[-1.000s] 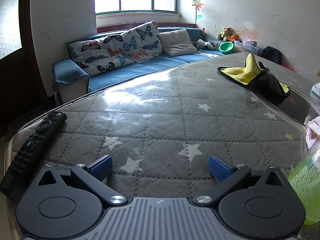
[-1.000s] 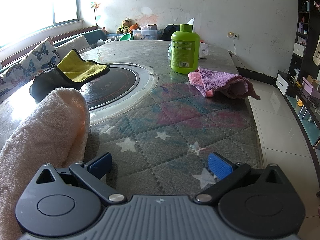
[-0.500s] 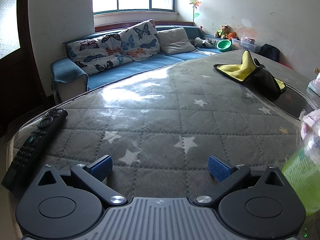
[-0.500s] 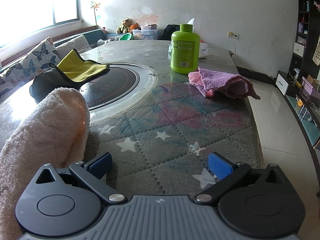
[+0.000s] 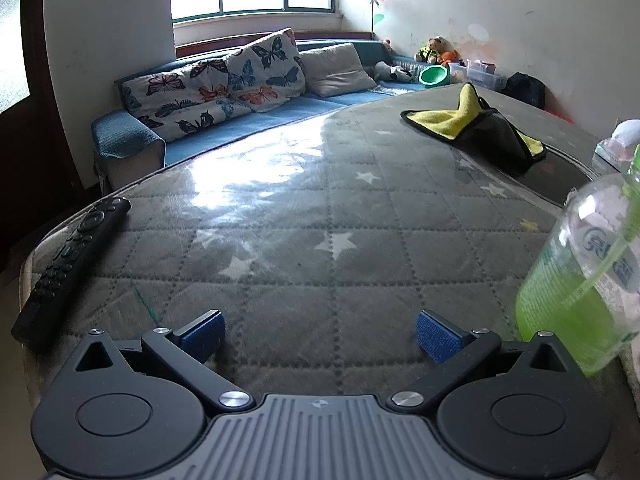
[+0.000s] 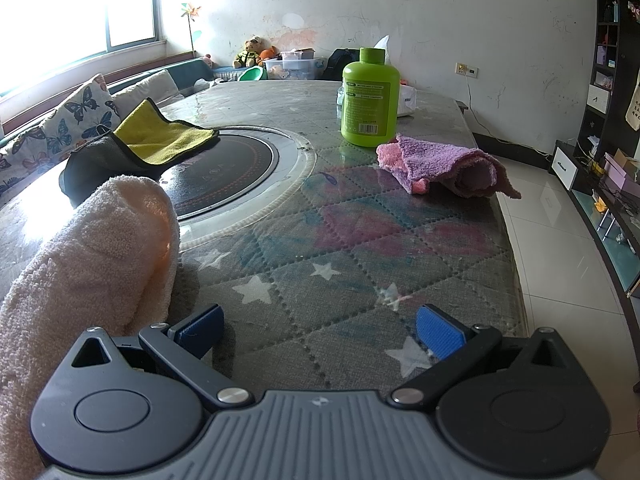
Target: Clean container
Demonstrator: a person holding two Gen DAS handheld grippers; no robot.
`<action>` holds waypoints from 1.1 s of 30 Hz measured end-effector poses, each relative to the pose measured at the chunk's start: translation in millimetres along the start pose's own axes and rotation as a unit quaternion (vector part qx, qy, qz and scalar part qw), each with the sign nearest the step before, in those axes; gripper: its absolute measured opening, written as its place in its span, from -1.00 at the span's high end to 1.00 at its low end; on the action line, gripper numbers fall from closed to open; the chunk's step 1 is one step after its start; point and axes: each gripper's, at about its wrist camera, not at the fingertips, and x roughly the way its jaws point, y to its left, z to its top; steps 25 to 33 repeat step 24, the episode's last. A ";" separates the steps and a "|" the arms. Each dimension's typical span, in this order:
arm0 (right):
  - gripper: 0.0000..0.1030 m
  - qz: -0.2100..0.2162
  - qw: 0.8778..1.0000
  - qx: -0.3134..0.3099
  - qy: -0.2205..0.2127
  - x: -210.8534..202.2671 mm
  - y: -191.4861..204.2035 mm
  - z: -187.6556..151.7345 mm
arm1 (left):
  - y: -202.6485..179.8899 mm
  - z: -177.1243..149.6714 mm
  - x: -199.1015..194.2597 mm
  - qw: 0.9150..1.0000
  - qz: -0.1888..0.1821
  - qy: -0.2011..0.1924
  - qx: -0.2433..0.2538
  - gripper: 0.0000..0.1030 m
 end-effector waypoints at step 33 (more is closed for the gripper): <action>-1.00 0.011 1.000 -0.011 0.011 -35.2 -10.6 -20.7 | -10.7 -14.5 -20.1 1.000 -0.019 0.016 0.011 -1.00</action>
